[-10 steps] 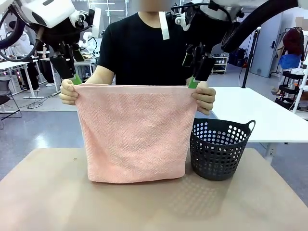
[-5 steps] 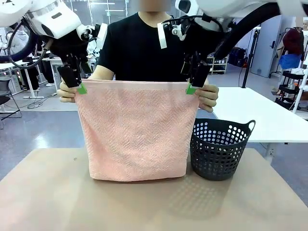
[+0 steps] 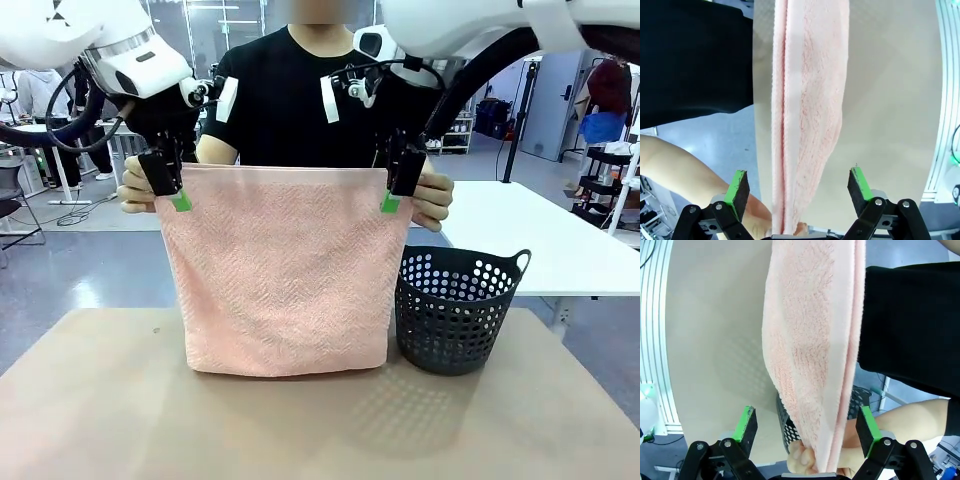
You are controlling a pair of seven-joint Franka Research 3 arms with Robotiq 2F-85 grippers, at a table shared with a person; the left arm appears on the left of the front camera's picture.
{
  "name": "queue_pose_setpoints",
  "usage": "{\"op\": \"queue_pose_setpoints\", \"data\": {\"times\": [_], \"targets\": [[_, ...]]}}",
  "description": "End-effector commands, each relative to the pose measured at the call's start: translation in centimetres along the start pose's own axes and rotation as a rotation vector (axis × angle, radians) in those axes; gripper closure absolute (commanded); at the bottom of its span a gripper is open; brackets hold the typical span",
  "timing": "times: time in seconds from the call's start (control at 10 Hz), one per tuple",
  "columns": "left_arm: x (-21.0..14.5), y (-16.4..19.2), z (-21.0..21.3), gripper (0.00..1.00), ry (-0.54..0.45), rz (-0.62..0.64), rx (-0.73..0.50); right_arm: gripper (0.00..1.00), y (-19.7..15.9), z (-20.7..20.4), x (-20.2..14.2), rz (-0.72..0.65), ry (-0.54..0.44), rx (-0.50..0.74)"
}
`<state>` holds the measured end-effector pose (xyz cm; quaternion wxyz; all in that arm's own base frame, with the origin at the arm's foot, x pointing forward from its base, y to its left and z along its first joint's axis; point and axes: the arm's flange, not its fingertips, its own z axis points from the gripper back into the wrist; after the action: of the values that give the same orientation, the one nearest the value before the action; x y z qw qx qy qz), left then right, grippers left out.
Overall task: Fold the towel.
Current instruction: Release the end of the 100 cm Hotel Towel you were holding and grab the top end of the folded side.
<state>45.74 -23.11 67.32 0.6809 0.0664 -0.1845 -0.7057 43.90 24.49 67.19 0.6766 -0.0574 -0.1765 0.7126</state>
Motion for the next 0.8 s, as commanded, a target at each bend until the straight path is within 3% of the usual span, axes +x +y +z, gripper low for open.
{"op": "queue_pose_setpoints", "data": {"times": [0.0, 0.1, 0.2, 0.3, 0.4, 0.5, 0.6, 0.7], "targets": [[0.2, 0.2, 0.0, 0.00, 0.006, 0.003, -0.043, 0.00, -0.3, -0.2, -0.1, -0.027, -0.013, 0.049], [0.0, 0.1, -0.2, 0.00, 0.008, 0.010, -0.052, 0.00, -0.3, -0.5, -0.2, -0.031, -0.015, 0.055], [-0.1, -0.1, -0.2, 0.22, 0.011, 0.017, -0.051, 0.00, -0.3, -0.8, -0.3, -0.034, -0.001, 0.064], [-0.3, -0.2, -0.2, 0.57, 0.019, 0.035, -0.050, 0.23, -0.4, -1.3, -0.4, -0.040, -0.002, 0.076], [-0.4, -0.5, -0.2, 0.79, 0.016, 0.028, -0.051, 0.58, -0.4, -1.5, -0.4, -0.050, -0.007, 0.077], [-0.4, -0.7, -0.3, 1.00, 0.015, 0.026, -0.051, 0.80, -0.4, -1.6, -0.6, -0.053, -0.006, 0.073], [-0.5, -0.9, -0.2, 1.00, 0.013, 0.026, -0.050, 1.00, -0.4, -1.6, -0.6, -0.058, -0.004, 0.068], [-0.5, -1.1, -0.2, 1.00, 0.011, 0.031, -0.049, 1.00, -0.3, -1.6, -0.7, -0.064, -0.007, 0.064]]}}
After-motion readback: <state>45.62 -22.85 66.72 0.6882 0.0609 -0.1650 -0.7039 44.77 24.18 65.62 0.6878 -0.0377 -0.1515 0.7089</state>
